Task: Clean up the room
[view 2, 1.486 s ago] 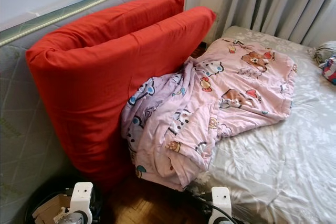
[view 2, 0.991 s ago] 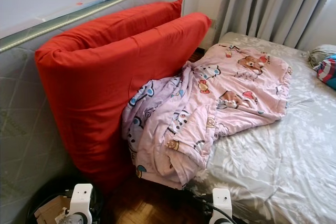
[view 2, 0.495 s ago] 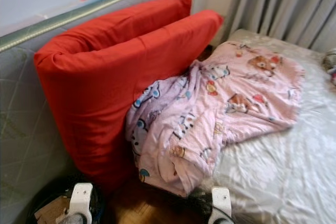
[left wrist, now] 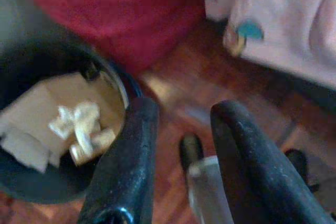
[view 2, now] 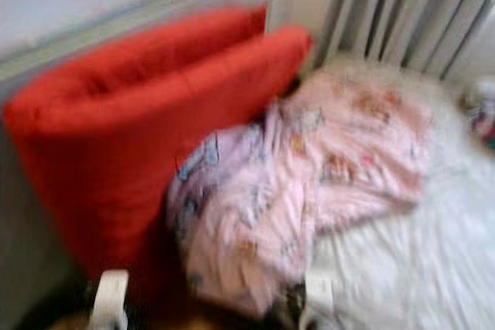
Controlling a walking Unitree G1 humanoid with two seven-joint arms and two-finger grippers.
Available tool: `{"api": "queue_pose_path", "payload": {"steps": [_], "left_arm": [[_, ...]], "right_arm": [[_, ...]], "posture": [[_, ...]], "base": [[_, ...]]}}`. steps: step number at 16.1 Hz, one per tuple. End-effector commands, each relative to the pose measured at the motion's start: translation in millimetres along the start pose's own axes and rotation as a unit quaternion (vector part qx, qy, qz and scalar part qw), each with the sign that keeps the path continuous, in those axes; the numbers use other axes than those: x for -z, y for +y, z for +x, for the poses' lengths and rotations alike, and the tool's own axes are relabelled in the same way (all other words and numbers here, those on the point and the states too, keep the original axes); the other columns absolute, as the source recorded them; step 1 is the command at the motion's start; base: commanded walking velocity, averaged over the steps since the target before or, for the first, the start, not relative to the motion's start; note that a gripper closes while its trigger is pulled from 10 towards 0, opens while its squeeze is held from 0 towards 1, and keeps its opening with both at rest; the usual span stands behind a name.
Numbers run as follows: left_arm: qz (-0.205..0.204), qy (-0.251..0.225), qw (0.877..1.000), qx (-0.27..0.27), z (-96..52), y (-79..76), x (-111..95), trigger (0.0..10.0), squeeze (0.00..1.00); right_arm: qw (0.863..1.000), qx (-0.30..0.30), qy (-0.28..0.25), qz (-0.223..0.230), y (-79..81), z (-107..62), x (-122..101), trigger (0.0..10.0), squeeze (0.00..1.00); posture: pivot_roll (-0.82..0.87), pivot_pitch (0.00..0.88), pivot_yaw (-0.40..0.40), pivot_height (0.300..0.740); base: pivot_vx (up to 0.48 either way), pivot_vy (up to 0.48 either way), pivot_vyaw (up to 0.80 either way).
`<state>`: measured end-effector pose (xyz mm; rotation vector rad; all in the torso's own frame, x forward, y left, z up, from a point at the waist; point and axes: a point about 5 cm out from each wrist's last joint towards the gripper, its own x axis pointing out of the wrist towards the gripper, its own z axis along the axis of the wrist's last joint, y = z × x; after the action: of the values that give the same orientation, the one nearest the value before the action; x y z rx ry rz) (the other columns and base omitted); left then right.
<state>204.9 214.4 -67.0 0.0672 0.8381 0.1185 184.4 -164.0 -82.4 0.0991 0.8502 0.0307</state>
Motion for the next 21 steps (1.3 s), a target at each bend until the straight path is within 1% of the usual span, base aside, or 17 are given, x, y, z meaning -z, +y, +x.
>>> {"api": "queue_pose_path", "payload": {"steps": [1, 3, 5, 7, 9, 10, 11, 12, 13, 14, 15, 16, 18, 20, 21], "left_arm": [[-0.01, 0.002, 1.0, 0.01, -0.1, -9.0, 2.0, 10.0, 0.0], [-0.016, -0.008, 1.0, 0.013, 0.7, -10.5, -2.5, 10.0, 0.0], [-0.017, -0.024, 0.999, 0.014, 2.0, -11.1, -10.5, 10.0, 0.0], [-0.025, -0.075, 0.997, 0.018, 4.7, -12.9, -35.7, 10.0, 0.0], [-0.029, -0.123, 0.992, 0.018, 5.3, -13.2, -57.2, 10.0, 0.0], [-0.029, -0.123, 0.992, 0.018, 5.3, -13.2, -57.2, 10.0, 0.0], [-0.038, -0.178, 0.983, 0.014, 3.7, -12.6, -78.6, 10.0, 0.0], [-0.046, -0.219, 0.975, 0.014, 1.2, -12.5, -92.9, 10.0, 0.0], [-0.044, -0.23, 0.972, 0.019, -0.3, -13.9, -93.0, 10.0, 0.0], [-0.043, -0.232, 0.972, 0.021, -1.2, -14.1, -89.2, 10.0, 0.0], [-0.043, -0.231, 0.972, 0.021, -1.4, -13.8, -87.0, 10.0, 0.0], [-0.047, -0.23, 0.972, 0.019, -2.6, -13.3, -80.3, 10.0, 0.0], [-0.047, -0.239, 0.969, 0.023, -4.3, -15.4, -78.6, 10.0, 0.0], [-0.054, -0.269, 0.961, 0.017, -8.0, -12.0, -83.8, 10.0, 0.0], [-0.053, -0.277, 0.959, 0.023, -9.5, -13.7, -83.7, 10.0, 0.0]], "right_arm": [[1.0, 0.015, -0.004, 0.006, -11.8, -2.9, 2.2, 10.0, 0.0], [1.0, 0.01, -0.024, 0.01, -11.4, -3.0, -1.8, 10.0, 0.0], [0.998, 0.003, -0.056, 0.018, -10.3, -3.2, -7.9, 10.0, 0.0], [0.995, -0.016, -0.095, 0.015, -8.1, -4.2, -15.7, 10.0, 0.0], [0.992, -0.022, -0.121, 0.006, -7.6, -5.6, -20.2, 10.0, 0.0], [0.992, -0.022, -0.121, 0.006, -7.6, -5.6, -20.2, 10.0, 0.0], [0.983, -0.023, -0.181, -0.005, -2.3, 2.3, -65.9, 10.0, 0.0], [0.964, -0.023, -0.266, -0.009, 8.7, 5.4, -137.4, 10.0, 0.0], [0.955, -0.016, -0.295, -0.004, 6.8, 1.9, -144.3, 10.0, 0.0], [0.949, -0.015, -0.315, 0.001, 7.7, -0.7, -147.2, 10.0, 0.0], [0.947, -0.016, -0.321, 0.003, 8.1, -1.4, -147.8, 10.0, 0.0], [0.943, -0.02, -0.332, 0.008, 10.1, -3.0, -147.8, 10.0, 0.0], [0.942, -0.025, -0.335, 0.003, 11.9, -3.7, -144.8, 10.0, 0.0], [0.942, -0.023, -0.335, -0.001, 9.6, -4.7, -139.0, 10.0, 0.0], [0.948, -0.017, -0.319, 0.005, 8.6, -4.1, -126.4, 10.0, 0.0]], "posture": [[-0.1, 0.041, -0.052, 0.74], [-0.1, 0.05, -0.05, 0.74], [-0.11, 0.067, -0.047, 0.74], [-0.11, 0.072, -0.05, 0.74], [-0.11, 0.066, -0.052, 0.74], [-0.11, 0.066, -0.052, 0.74], [-0.12, 0.056, -0.052, 0.74], [-0.12, 0.055, -0.052, 0.74], [-0.12, 0.047, -0.05, 0.74], [-0.13, 0.044, -0.05, 0.74], [-0.13, 0.043, -0.05, 0.74], [-0.13, 0.038, -0.052, 0.74], [-0.12, 0.03, -0.058, 0.74], [-0.11, 0.019, -0.061, 0.74], [-0.11, 0.013, -0.055, 0.74]], "base": [[0.0, 0.0, 0.0], [0.0, 0.0, 0.0], [0.0, 0.0, 0.0], [0.0, 0.0, 0.0], [0.0, 0.0, 0.0], [0.0, 0.0, 0.0], [0.0, 0.0, 0.0], [0.0, 0.0, 0.0], [0.0, 0.0, 0.0], [0.0, 0.0, 0.0], [0.0, 0.0, 0.0], [0.0, 0.0, 0.0], [0.0, 0.0, 0.0], [0.0, 0.0, 0.0], [0.0, 0.0, 0.0]]}}
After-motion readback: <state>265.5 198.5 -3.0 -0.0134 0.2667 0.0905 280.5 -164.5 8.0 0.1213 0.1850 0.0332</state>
